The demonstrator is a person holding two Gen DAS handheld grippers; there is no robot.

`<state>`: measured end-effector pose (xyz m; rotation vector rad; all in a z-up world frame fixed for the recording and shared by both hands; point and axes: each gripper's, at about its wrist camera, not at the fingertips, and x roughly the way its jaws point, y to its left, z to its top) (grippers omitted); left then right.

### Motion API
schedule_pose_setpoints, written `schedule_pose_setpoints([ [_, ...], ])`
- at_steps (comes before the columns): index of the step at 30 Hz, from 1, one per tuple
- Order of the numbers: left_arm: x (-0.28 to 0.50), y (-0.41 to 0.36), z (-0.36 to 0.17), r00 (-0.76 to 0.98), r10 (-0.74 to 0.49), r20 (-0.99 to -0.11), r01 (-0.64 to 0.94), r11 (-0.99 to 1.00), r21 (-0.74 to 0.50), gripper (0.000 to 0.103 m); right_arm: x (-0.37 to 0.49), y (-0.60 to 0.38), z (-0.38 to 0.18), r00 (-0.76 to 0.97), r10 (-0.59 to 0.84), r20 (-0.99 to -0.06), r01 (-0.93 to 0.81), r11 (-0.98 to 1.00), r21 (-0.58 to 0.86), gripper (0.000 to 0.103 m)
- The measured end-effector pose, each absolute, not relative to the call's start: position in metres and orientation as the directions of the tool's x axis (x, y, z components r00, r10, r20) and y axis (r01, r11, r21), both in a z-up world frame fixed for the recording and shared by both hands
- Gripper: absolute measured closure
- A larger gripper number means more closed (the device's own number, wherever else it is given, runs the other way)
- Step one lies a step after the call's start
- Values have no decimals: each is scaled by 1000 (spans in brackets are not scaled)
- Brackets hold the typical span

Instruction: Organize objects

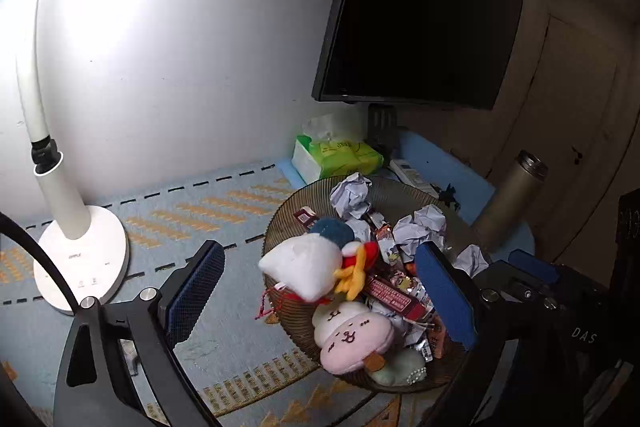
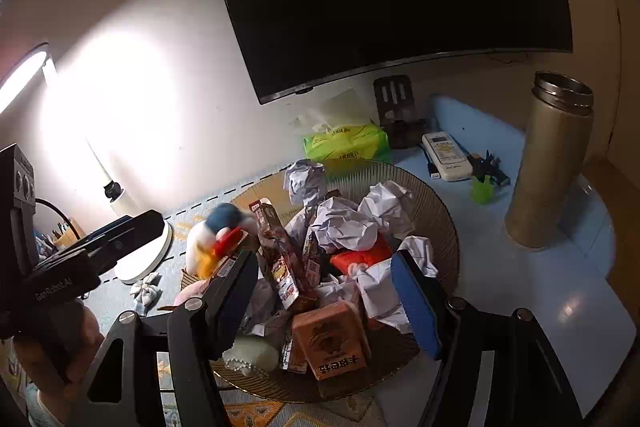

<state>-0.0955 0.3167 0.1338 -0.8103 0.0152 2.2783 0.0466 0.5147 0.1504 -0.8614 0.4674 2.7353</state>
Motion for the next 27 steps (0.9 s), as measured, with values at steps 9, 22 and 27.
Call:
schedule_pose_setpoints([
  [9, -61, 197, 148, -688, 473, -550, -479, -866, -145, 6, 70, 451, 162, -817, 44, -575, -192, -961, 199, 26],
  [22, 11, 35, 40, -647, 81, -758, -82, -996, -37, 6, 51, 299, 77, -659, -92, -746, 30, -995, 96, 15],
  [27, 4, 24, 19, -624, 38, -780, -42, -999, -15, 6, 27, 284, 42, -597, -2, -802, 17, -1000, -10, 15],
])
